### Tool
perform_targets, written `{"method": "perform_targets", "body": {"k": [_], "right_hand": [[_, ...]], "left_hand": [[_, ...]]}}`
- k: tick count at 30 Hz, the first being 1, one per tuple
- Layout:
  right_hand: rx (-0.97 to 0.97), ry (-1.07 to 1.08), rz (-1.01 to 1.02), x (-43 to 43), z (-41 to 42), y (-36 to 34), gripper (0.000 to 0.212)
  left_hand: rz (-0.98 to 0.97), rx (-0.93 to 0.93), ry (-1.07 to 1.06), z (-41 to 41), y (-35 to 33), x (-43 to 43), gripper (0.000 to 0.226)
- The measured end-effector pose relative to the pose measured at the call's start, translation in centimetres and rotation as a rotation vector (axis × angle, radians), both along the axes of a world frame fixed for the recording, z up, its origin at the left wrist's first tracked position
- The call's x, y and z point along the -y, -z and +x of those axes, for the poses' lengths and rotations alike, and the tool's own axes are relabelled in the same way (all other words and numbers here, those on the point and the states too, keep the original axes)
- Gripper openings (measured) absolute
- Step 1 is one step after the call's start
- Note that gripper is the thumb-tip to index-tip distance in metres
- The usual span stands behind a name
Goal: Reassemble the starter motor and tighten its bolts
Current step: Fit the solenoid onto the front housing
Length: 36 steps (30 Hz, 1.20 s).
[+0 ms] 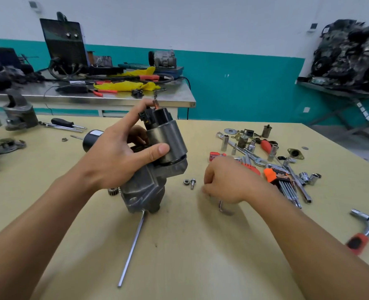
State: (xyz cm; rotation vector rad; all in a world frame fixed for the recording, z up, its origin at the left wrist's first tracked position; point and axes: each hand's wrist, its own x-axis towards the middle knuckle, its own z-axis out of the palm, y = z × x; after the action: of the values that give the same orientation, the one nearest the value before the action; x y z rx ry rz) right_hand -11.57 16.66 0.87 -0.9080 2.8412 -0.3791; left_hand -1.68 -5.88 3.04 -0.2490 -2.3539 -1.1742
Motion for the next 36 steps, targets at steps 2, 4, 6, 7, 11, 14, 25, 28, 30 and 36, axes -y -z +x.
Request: {"method": "perform_targets", "body": {"k": [2, 4, 6, 7, 11, 14, 25, 28, 30, 36], "right_hand": [[0.107, 0.088, -0.409, -0.1, 0.7, -0.2, 0.010], [0.456, 0.175, -0.942, 0.1, 2.1, -0.6, 0.005], [0.820, 0.187, -1.273, 0.7, 4.0, -0.1, 0.005], [0.949, 0.180, -1.349, 1.1, 4.9, 0.4, 0.011], [1.143, 0.175, -1.481, 2.8, 7.6, 2.0, 0.019], [1.126, 0.231, -1.592, 3.4, 8.1, 2.2, 0.022], [0.700, 0.335, -1.636, 3.8, 8.3, 2.9, 0.023], [0.538, 0.318, -1.606, 3.6, 7.7, 3.0, 0.013], [0.550, 0.312, -1.612, 3.5, 7.7, 3.1, 0.008], [0.701, 0.337, -1.715, 4.0, 8.3, 3.1, 0.007]], "left_hand": [[0.026, -0.006, 0.000, 0.2, 0.2, 0.2, 0.072], [0.060, -0.013, -0.010, 0.4, 0.7, 0.7, 0.078], [0.094, -0.024, -0.029, 0.4, 1.2, 1.2, 0.084], [0.110, -0.030, -0.040, 0.4, 1.5, 1.4, 0.085], [0.206, -0.053, -0.067, -0.1, 2.3, 1.2, 0.084], [0.251, -0.069, -0.077, -0.3, 2.6, 0.7, 0.080], [0.530, -0.095, -0.094, -0.7, 4.6, -2.4, 0.063], [0.606, -0.090, -0.134, -0.9, 5.0, -3.1, 0.056], [0.631, -0.093, -0.138, -1.0, 5.0, -3.2, 0.050], [0.672, -0.078, -0.095, -0.8, 4.7, -3.1, 0.042]]}}
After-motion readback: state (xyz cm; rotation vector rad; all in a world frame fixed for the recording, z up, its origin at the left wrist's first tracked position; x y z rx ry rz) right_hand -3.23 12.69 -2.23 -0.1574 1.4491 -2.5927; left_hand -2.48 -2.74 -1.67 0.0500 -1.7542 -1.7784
